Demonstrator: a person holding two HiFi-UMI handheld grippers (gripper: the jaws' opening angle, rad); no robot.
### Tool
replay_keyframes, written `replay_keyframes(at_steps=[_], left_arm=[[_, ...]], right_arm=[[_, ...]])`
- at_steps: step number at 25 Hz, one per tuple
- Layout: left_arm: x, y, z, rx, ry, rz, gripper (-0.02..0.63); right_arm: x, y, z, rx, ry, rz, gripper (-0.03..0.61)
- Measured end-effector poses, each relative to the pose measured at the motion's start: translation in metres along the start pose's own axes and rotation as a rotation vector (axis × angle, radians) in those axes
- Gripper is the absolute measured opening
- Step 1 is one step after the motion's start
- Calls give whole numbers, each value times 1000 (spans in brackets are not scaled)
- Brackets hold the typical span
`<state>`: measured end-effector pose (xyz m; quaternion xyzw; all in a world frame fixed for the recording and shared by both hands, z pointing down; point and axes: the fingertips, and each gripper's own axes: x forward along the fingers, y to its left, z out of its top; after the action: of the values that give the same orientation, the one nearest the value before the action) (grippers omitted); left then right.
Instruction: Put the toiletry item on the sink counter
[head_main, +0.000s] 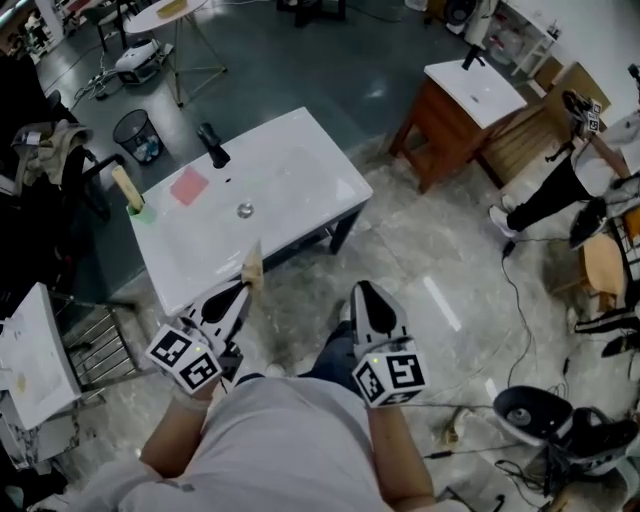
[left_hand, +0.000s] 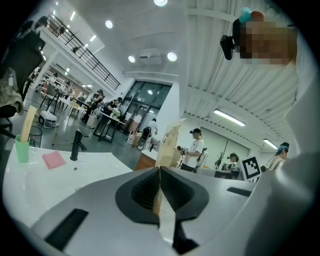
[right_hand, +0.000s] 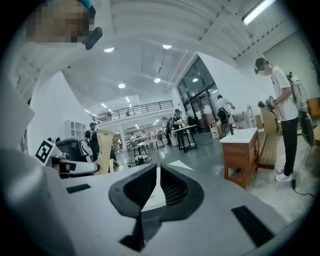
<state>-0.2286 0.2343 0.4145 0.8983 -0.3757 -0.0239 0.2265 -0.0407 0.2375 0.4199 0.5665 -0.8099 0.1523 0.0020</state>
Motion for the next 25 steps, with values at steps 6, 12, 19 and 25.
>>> replay_keyframes(at_steps=[6,12,19,25], left_arm=[[71,18,3,-10,24,43,21],[137,32,7,-19,38,90,21],[214,25,25,-9,37,151,21],[279,15,43,27,41,209,21]], right_arm=[[54,-55,10,15,34,51,29],[101,-105,21,22,68,112,29],[136,-167,51,4,98,197,29],[163,-222,81,-5,112,265,29]])
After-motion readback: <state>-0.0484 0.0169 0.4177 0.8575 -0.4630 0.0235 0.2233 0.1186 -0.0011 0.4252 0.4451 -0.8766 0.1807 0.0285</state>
